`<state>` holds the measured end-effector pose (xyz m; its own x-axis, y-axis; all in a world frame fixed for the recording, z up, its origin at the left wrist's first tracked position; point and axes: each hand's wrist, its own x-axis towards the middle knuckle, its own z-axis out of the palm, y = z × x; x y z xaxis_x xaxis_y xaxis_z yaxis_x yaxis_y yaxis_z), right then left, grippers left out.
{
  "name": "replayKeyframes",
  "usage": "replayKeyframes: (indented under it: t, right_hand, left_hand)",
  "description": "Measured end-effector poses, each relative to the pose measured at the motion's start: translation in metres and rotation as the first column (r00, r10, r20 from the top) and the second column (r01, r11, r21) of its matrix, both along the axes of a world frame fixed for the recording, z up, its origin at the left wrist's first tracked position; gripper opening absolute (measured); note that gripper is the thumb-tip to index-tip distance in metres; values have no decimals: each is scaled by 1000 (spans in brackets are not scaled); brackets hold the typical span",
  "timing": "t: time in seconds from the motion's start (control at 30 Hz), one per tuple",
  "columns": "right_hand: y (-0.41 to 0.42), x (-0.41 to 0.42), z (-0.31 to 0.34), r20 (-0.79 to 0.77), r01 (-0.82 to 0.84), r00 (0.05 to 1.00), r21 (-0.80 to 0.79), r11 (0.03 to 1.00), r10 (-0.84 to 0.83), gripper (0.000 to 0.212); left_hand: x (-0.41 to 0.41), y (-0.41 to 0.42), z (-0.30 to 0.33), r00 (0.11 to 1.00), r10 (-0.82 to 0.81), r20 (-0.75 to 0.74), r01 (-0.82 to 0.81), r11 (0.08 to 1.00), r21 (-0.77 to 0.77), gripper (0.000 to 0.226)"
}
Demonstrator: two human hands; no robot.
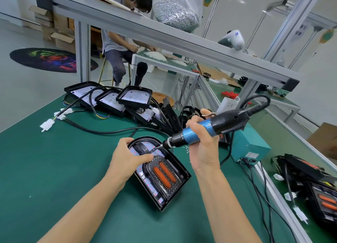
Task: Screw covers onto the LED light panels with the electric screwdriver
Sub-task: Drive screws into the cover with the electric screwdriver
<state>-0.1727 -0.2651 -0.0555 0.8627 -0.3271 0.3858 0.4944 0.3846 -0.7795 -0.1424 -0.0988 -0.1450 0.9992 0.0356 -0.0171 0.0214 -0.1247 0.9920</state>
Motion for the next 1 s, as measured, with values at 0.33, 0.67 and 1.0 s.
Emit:
replayKeyframes:
  t: [0.33, 0.67, 1.0]
  right_hand:
    - [-36, -26, -9, -29, 239, 970, 295, 925, -241, 35]
    - [-73, -62, -8, -21, 459, 879, 307, 833, -477, 32]
    - [-87, -78, -13, -84, 587, 806, 241, 773, -586, 36]
  left_hand:
    - [1, 16, -3, 987, -84, -134, 126, 932, 340, 82]
    - [4, -20, 34, 908, -136, 396, -167, 751, 639, 32]
    - [13, -137, 61, 762, -633, -136, 284, 138, 949, 10]
